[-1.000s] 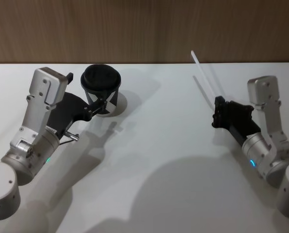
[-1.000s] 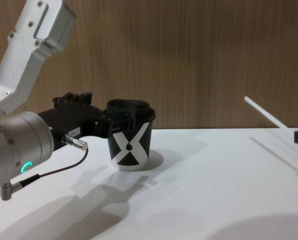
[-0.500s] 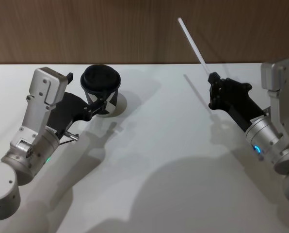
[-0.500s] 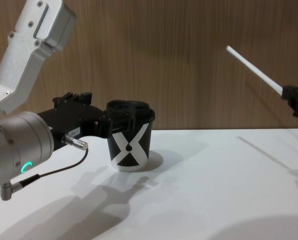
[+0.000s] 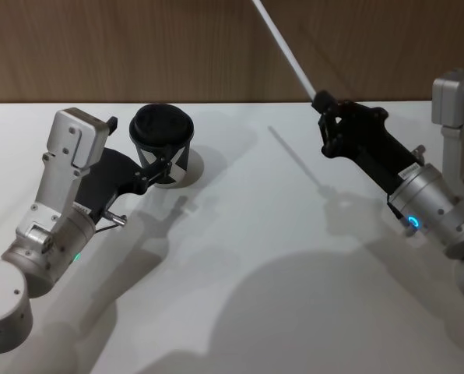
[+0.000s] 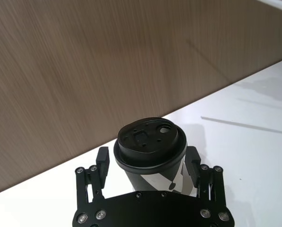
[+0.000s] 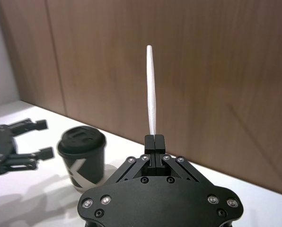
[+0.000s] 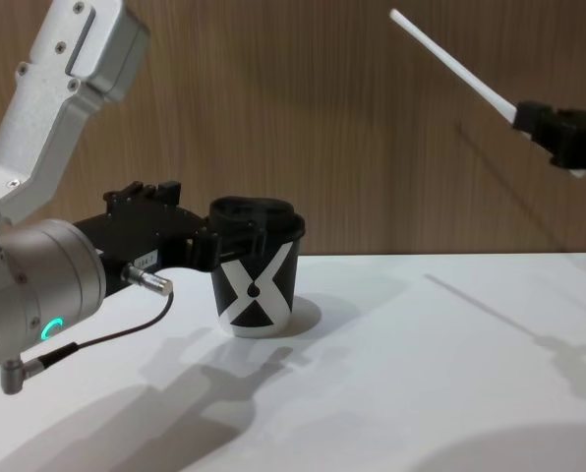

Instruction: Pick up the straw with one hand, pass it to the other hand, and insert it into the cup.

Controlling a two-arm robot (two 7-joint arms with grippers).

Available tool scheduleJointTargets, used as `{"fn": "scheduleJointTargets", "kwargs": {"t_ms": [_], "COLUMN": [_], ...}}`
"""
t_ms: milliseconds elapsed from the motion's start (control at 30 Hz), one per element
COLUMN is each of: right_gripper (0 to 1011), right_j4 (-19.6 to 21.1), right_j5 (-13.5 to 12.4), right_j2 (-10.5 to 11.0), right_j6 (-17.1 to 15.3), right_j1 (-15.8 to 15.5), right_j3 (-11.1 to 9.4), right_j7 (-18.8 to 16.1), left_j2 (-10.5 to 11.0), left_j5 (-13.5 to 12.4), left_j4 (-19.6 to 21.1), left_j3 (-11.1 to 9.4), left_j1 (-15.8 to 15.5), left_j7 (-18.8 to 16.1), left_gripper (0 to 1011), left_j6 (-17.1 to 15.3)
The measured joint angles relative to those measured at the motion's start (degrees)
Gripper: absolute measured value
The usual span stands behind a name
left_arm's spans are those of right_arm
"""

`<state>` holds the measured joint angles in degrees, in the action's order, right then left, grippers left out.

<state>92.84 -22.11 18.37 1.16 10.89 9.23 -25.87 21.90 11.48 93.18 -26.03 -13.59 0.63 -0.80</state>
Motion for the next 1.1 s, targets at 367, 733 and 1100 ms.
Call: {"fn": "scheduleJointTargets", "kwargs": {"t_ms": [367,733,1100], "right_gripper": [0,0,0], "right_j4": [-2.7,-6.0,-9.3], "right_j5": [-6.0,-12.6,-18.5], "right_j2": [0.3,-0.2,-1.4], "right_j6": [1.6,2.7,2.9], "right_j1": [3.6,7.7,11.5], "right_j3": [1.4,3.1,4.8], "right_j7": [-8.7,-18.2,-26.9], "left_j2": [0.0,0.0,0.0], "left_j5": [0.0,0.0,0.0], "left_j4": [0.0,0.0,0.0], "left_j3": [0.0,0.0,0.0], "left_j1": [0.0,0.0,0.0], "left_j7": [0.0,0.0,0.0], "left_gripper": [1001,1001,1002], "left_j6": [0.0,0.0,0.0]}}
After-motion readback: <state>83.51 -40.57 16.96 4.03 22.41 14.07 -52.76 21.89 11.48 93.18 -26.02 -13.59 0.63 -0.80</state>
